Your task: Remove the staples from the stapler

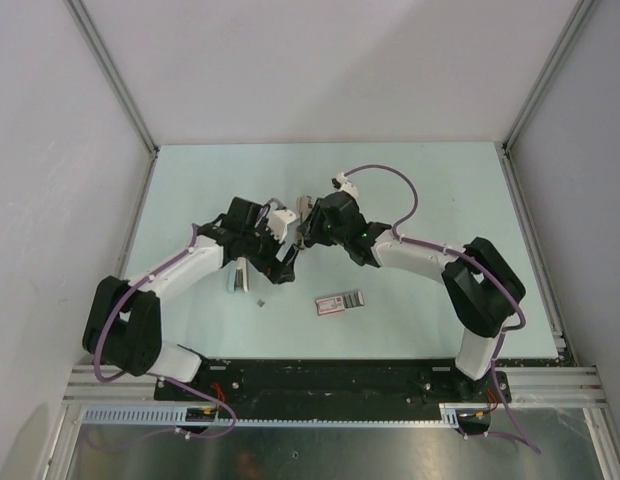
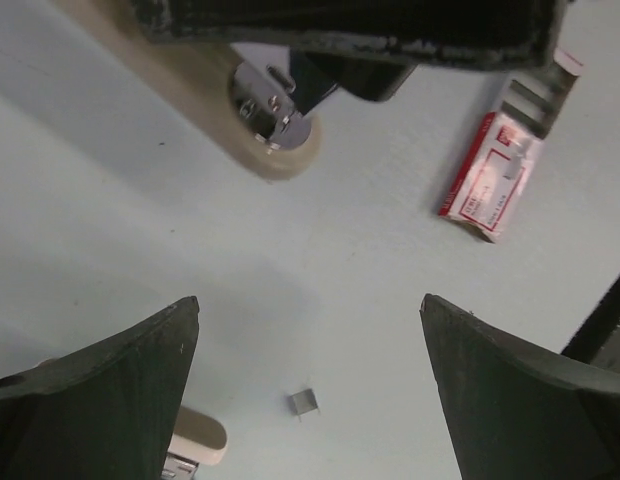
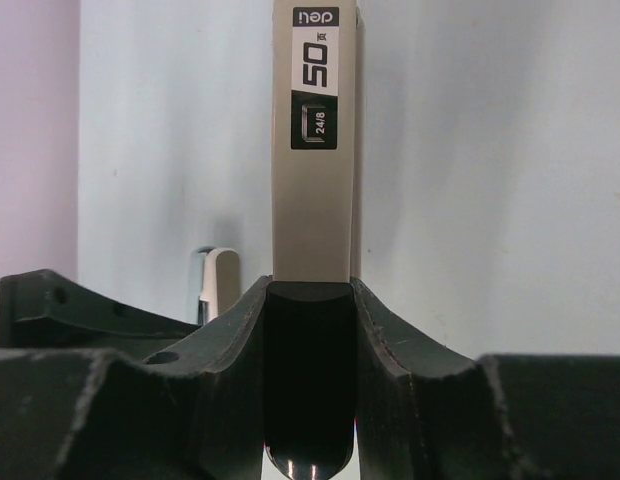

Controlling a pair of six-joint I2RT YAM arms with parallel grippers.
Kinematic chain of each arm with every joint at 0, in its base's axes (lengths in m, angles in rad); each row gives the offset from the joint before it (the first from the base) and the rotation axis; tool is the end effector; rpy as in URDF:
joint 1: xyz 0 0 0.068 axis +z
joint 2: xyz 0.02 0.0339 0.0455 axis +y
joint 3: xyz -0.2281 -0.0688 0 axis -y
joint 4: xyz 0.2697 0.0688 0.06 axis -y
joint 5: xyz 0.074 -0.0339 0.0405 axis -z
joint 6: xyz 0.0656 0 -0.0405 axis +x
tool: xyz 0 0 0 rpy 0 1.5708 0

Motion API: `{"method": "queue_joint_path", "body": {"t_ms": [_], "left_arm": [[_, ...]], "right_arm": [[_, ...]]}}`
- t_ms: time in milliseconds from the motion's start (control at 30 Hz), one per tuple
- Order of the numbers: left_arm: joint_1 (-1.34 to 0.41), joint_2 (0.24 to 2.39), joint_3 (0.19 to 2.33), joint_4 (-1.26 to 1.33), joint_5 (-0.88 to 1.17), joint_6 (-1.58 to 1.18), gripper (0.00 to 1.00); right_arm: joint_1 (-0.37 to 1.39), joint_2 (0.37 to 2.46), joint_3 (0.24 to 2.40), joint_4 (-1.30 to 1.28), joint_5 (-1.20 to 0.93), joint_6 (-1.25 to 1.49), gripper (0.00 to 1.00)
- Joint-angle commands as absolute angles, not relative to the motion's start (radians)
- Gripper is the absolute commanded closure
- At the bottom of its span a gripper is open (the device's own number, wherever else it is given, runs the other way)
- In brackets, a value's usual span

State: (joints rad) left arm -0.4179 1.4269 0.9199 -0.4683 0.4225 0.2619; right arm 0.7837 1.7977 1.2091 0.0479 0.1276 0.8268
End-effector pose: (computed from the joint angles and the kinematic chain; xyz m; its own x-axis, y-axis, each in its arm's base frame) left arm 0.2882 -0.1574 0.1499 -0.5806 0.5162 -0.6297 0.7565 0.6280 -0.1827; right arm 0.3233 0.3105 0.1643 -0.7052 0.3275 -0.6288 -0.1536 0.7953 0.5864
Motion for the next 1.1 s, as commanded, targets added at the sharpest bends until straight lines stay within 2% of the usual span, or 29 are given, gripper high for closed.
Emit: {"method": "queue_joint_path", "body": {"t_ms": [0,367,600,700,933,1067], "left_arm": [[-0.396,1.454,0.979,-0.47,0.545,0.259,0.04],[-0.344,1.539,1.049,-0.43,0.608,0.243,0.11],[-0.343,1.533,1.037,-0.428,0.664,0.273,0.19],[-0.34,1.533,1.033,-0.43,0.663,0.288,0.28],[-0.337,1.54,1.037,-0.436,0.655,0.32,0.6],[-0.336,1.533,1.026,-0.44,0.63,0.349,0.69]], "right_arm": [[0.805,1.72,1.185,0.211,0.15,0.924,1.0],[0.83,1.658,1.087,0.286,0.114,1.017,1.0],[0.843,1.662,1.073,0.337,0.095,1.046,1.0],[0.846,1.669,1.07,0.351,0.076,1.059,1.0],[0.85,1.668,1.052,0.369,0.035,1.074,1.0],[0.837,1.651,1.025,0.354,0.015,1.057,1.0]]}}
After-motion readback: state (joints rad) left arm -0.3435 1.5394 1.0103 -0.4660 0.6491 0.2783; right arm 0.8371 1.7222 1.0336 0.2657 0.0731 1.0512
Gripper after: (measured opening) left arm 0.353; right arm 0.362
